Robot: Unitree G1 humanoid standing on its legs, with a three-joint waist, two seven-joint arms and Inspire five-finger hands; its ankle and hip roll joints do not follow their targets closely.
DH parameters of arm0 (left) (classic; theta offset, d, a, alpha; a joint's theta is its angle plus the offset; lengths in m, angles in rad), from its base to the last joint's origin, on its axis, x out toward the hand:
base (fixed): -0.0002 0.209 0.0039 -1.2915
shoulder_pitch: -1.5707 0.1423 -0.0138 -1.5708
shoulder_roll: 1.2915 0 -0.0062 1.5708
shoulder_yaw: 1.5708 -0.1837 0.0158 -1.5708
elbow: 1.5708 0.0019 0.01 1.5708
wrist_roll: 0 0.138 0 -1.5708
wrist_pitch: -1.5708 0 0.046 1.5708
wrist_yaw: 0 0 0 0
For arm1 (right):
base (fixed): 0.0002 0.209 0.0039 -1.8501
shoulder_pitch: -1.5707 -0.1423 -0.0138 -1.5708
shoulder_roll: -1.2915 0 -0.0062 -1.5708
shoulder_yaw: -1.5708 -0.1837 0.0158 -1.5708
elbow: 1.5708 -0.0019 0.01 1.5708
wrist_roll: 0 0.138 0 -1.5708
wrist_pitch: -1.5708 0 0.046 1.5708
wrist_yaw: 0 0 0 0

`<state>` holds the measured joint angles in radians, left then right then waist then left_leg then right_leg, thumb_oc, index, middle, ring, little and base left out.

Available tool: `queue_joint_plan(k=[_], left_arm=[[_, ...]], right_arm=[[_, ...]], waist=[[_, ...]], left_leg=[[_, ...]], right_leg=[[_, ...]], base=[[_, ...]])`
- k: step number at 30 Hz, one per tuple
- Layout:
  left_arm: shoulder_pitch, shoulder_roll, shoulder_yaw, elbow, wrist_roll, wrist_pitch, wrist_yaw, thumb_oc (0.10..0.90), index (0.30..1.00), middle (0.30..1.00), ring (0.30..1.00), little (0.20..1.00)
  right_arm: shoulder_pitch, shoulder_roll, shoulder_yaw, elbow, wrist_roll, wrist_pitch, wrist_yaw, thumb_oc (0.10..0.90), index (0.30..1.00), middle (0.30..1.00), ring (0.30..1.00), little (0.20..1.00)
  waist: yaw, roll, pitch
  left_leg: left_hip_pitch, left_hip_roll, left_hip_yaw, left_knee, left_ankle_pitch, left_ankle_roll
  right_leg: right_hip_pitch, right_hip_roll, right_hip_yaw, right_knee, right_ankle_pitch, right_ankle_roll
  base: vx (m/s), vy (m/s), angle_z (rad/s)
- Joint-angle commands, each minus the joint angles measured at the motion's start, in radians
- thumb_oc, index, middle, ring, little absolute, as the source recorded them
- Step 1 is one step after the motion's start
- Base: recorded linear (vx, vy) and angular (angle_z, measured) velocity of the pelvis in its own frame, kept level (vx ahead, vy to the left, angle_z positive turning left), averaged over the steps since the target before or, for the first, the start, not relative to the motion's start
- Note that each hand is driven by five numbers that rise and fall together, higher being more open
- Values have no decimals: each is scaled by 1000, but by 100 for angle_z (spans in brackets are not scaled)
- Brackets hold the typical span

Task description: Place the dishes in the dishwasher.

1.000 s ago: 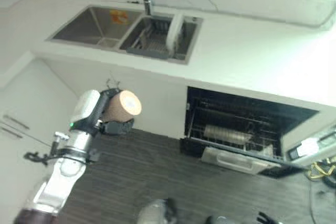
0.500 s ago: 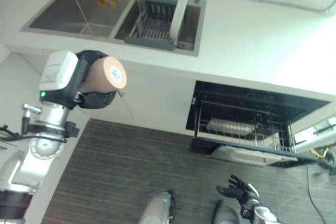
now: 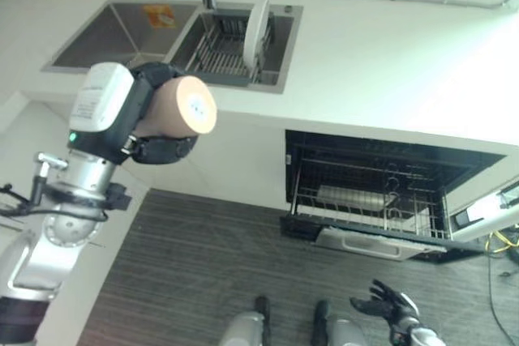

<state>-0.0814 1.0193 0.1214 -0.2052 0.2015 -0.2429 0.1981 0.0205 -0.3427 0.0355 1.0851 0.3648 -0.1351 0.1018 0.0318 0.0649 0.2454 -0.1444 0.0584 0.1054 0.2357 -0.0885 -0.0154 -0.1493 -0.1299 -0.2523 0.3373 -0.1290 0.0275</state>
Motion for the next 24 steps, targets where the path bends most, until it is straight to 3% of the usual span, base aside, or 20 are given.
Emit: queue_joint_plan(k=[1,5,8,9,10,11,13,15,16,18,19,20,21,22,24], left_arm=[[-84,35,108,5,-50,-44,59,400,300,300,300,300],[-55,15,122,3,-44,-51,39,400,300,300,300,300],[-38,-8,120,-6,12,-55,46,400,300,300,300,300],[-49,-6,104,-4,26,-55,56,400,300,300,300,300],[-82,4,72,20,28,-58,71,400,300,300,300,300],[-104,4,49,31,38,-54,91,400,300,300,300,300],[-99,3,50,30,49,-35,116,400,300,300,300,300],[-73,-2,73,25,34,-18,119,400,300,300,300,300],[-68,0,76,26,18,-21,118,400,300,300,300,300],[-86,-3,71,14,-8,-2,94,400,300,300,300,300],[-114,-11,52,12,-20,-1,82,400,300,300,300,300],[-136,-23,37,9,-15,14,76,400,300,300,300,300],[-139,-33,35,5,-11,12,72,400,300,300,300,300],[-134,-48,38,-1,-4,-2,66,400,300,300,300,300],[-108,-63,36,-2,22,-12,83,400,300,300,300,300]], right_arm=[[-18,-5,4,-13,30,-54,25,800,900,900,900,900],[-29,-1,6,-13,2,-69,31,800,900,900,900,900],[-36,6,20,-59,-42,-77,33,800,900,900,900,900],[-35,7,29,-85,-36,-76,27,800,900,900,900,900],[-32,6,34,-108,0,-76,23,800,900,900,900,900],[-42,9,25,-98,22,-76,37,800,900,900,900,900],[-53,19,21,-94,-5,-67,55,800,900,900,900,900],[-59,21,33,-106,-59,-26,61,800,900,900,900,900],[-64,18,52,-83,-57,-19,54,800,900,900,900,900],[-75,11,65,-40,-1,2,37,800,900,900,900,900],[-75,9,60,-24,52,-3,29,800,900,900,900,900],[-81,4,55,-6,90,-15,33,800,900,900,900,900],[-88,5,47,1,105,-24,38,800,900,900,900,900],[-94,6,45,-3,117,-27,32,800,900,900,900,900],[-98,7,38,-23,134,-18,31,800,900,900,900,900]], waist=[[4,4,-57],[24,7,-64],[37,22,-61],[24,36,-50],[8,40,-27],[10,28,-17],[-3,17,-1],[-10,10,-8],[-14,13,-12],[-15,16,-6],[-10,14,2],[4,14,9],[14,21,6],[14,29,0],[17,38,-10]], left_leg=[[9,63,57,64,-70,-53],[23,51,54,64,-77,-47],[30,58,33,64,-72,-22],[32,57,-4,64,-69,-5],[27,57,-40,64,-53,5],[29,63,-52,64,-51,-8],[56,87,-59,64,-70,-20],[70,155,-36,64,-70,-64],[74,189,-32,64,-54,-78],[73,208,8,64,-7,-86],[56,209,18,64,41,-95],[44,163,-6,64,28,-93],[20,145,-6,64,34,-92],[10,151,13,64,31,-92],[-6,148,-21,64,34,-107]], right_leg=[[54,-49,-19,-37,-32,117],[75,-64,-39,-37,-29,122],[127,-71,-59,-37,4,135],[127,-62,-27,-27,40,141],[77,-105,16,26,68,139],[75,-145,34,-37,98,148],[22,-164,76,-37,133,171],[15,-162,79,-37,86,190],[31,-132,74,-37,50,172],[74,-97,50,-37,13,130],[92,-85,45,-37,-1,110],[105,-81,36,-37,-12,105],[99,-77,25,-37,-9,106],[96,-78,1,-37,-11,110],[86,-80,0,-37,-11,112]], base=[[57,33,-2],[91,45,-4],[88,-15,-43],[70,-301,-36],[64,-573,27],[60,-735,75],[47,-577,37],[95,-546,-12],[159,-406,-12],[160,-372,4],[126,-333,28],[66,-176,47],[57,-43,47],[5,53,32],[3,110,6]])
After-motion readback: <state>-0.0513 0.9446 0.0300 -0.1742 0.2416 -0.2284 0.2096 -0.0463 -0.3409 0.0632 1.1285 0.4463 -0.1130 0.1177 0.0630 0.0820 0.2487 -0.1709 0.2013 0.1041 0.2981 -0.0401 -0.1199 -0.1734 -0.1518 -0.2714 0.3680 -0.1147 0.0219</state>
